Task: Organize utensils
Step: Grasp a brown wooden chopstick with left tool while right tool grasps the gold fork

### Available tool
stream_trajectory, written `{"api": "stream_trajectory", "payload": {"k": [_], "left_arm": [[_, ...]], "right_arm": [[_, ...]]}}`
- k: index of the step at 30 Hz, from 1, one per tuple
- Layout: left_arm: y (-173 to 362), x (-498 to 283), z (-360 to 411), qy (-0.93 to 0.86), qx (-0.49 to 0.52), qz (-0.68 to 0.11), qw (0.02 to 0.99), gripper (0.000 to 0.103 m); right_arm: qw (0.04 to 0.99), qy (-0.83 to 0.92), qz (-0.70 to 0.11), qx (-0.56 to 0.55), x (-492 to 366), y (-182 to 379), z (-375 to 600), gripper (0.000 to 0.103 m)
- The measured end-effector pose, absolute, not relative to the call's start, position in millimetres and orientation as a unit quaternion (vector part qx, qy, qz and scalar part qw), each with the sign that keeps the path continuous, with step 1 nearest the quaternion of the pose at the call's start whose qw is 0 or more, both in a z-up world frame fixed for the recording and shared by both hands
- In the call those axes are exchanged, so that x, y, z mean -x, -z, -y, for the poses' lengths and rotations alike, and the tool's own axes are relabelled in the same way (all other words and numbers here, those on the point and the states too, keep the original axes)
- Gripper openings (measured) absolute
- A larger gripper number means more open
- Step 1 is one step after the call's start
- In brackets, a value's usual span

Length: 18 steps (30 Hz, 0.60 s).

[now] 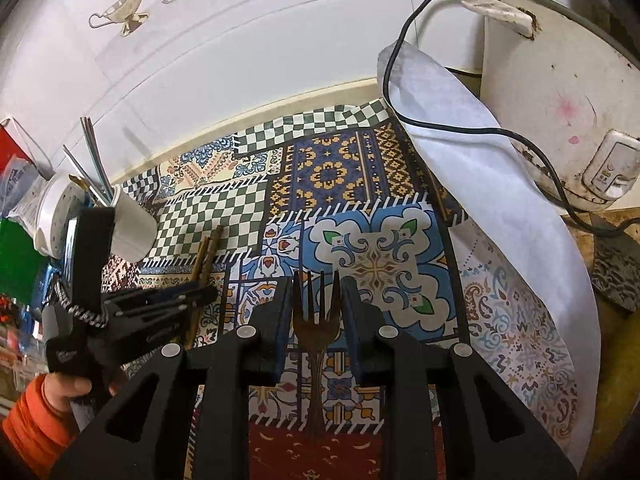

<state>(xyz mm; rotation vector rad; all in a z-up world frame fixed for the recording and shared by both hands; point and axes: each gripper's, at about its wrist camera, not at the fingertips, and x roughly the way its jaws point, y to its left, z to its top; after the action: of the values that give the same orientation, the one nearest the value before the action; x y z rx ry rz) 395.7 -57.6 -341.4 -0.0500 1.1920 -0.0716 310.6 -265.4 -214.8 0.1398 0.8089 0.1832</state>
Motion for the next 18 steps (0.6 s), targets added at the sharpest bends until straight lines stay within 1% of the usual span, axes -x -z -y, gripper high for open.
{"api": "stream_trajectory", "payload": {"k": [5,8,9,10,11,15,18], "left_arm": [[341,-413,75,0.028,-0.027,-0.566,0.824,0.022],[340,-422,79,0.027,-0.023,-0.571,0.82,0.021],[340,-425,79,0.027,-0.021,-0.572,0.819,0.019],[340,-426,80,0.026,-0.024,-0.573,0.819,0.01],[340,-428,80,0.027,-0.025,-0.574,0.818,0.006],[342,-425,75,0.036,-0.007,-0.576,0.817,0.005],[335,-403,64,0.039,-0.003,-0.564,0.825,0.005]], "right_arm": [[0.913,-0.091,-0.393,-0.068,-309,214,267,0.022],[0.913,-0.093,-0.391,-0.065,-306,213,268,0.022],[0.913,-0.094,-0.391,-0.065,-305,212,268,0.022],[0.914,-0.095,-0.39,-0.066,-304,211,268,0.022],[0.914,-0.094,-0.389,-0.066,-303,211,268,0.022],[0.917,-0.096,-0.383,-0.062,-295,205,268,0.022],[0.919,-0.098,-0.377,-0.056,-291,200,266,0.022]]}}
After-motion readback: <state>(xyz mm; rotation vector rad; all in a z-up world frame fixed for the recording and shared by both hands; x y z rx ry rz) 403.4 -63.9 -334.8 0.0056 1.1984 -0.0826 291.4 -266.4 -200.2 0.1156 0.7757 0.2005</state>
